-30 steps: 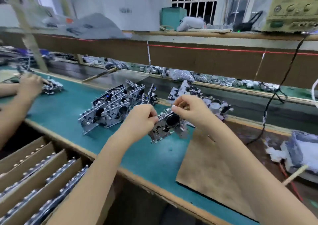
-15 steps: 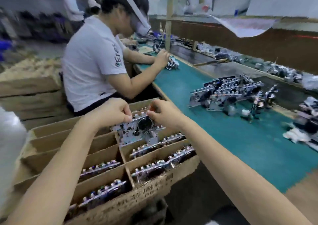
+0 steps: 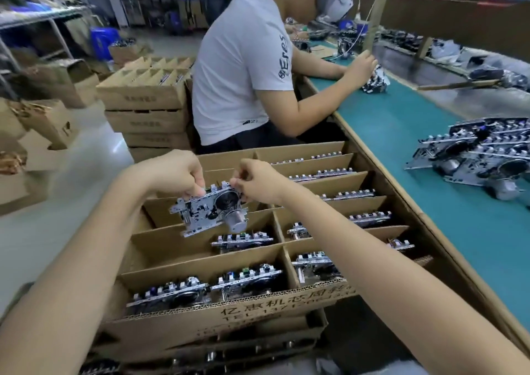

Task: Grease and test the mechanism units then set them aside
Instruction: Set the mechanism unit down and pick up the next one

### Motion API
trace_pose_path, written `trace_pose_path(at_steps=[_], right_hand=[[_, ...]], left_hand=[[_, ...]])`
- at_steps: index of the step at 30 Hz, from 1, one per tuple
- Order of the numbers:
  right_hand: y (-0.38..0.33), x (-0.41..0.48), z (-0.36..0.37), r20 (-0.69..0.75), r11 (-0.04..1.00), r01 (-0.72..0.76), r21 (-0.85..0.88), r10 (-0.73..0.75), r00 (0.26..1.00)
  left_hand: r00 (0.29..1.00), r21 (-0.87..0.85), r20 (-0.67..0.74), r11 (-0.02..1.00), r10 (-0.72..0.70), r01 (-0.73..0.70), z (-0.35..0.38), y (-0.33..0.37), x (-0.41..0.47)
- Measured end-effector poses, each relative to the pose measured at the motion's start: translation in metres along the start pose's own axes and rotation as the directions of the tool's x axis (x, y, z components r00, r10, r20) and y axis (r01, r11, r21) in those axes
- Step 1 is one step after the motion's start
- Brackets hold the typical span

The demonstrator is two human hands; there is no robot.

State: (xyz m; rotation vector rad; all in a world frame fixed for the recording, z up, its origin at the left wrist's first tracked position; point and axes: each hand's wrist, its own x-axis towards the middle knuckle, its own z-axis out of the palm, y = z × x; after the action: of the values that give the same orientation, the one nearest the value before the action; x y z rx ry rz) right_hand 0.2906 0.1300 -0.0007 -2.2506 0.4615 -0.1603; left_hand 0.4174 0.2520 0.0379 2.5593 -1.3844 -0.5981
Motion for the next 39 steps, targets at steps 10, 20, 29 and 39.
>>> trace_pose_path(at_steps=[10, 20, 29, 39], right_hand=[[-0.006, 0.013, 0.086, 0.209, 0.998, 0.011, -0.059, 0.002, 0.978], [0.005, 0.024, 0.102, 0.279, 0.947, -0.058, -0.315, 0.151, 0.948], [0.033, -0.055, -0.043, -0.345, 0.995, -0.102, -0.006, 0.093, 0.934], [0.135, -0.292, -0.179, -0.751, 0.836, -0.495, 0.238, 0.481, 0.452]], left_hand=[[0.93, 0.146, 0.289, 0.97, -0.228, 0.193, 0.021, -0.062, -0.01], [0.926, 0.296, 0.254, 0.934, -0.279, 0.2, 0.058, -0.061, 0.004], [0.919, -0.021, -0.263, 0.951, 0.292, -0.308, 0.039, 0.102, 0.035], [0.649, -0.327, -0.218, 0.572, 0.729, -0.752, 0.155, 0.398, 0.045]])
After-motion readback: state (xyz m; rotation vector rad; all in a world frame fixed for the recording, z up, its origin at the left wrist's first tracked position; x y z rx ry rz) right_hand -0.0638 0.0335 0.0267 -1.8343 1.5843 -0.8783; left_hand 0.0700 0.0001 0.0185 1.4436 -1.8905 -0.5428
